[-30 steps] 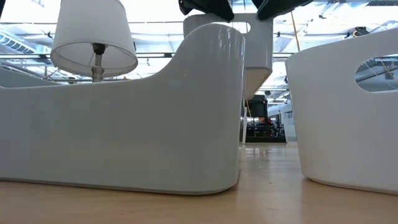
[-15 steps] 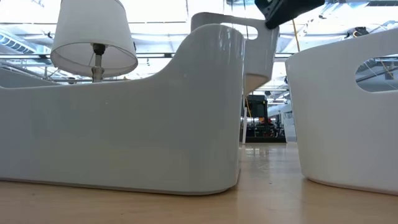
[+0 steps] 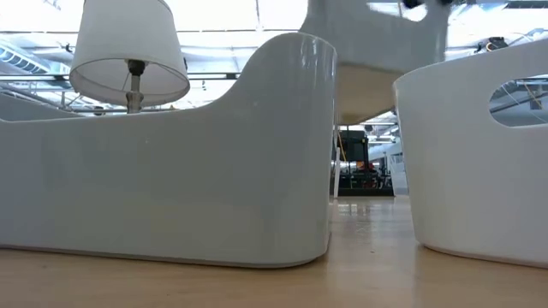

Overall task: Stack baskets by color
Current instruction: Stack the top gray bin on the bottom right gray bin

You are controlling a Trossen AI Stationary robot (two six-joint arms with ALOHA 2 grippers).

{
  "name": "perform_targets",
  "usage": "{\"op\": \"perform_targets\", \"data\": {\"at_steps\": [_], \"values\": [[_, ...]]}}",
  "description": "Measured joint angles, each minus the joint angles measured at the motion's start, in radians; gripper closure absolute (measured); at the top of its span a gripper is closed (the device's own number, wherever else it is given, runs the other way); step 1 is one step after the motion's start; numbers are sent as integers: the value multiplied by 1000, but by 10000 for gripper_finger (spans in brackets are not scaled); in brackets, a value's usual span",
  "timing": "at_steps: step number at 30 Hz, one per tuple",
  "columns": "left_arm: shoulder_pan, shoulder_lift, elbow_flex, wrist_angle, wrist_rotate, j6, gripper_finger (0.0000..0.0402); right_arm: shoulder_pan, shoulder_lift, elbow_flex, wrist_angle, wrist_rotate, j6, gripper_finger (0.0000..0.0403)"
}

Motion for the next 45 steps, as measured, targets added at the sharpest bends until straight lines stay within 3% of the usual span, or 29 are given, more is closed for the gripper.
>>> {"op": "perform_targets", "data": {"at_steps": [6,10,20,25,29,45], "values": [[16,17,-1,41,0,82,257,62,-4,0,1,2,41,401],[20,48,-1,107,6,171,260,77,-4,0,9,3,75,401],[55,82,-1,124,47,240,170,78,-4,0,6,4,133,401],[82,81,-1,122,121,238,161,78,-4,0,6,4,149,401],[102,95,-6,136,176,257,183,78,-4,0,7,4,147,401],[113,117,-26,176,182,378,330,78,-4,-1,7,3,138,401]]}}
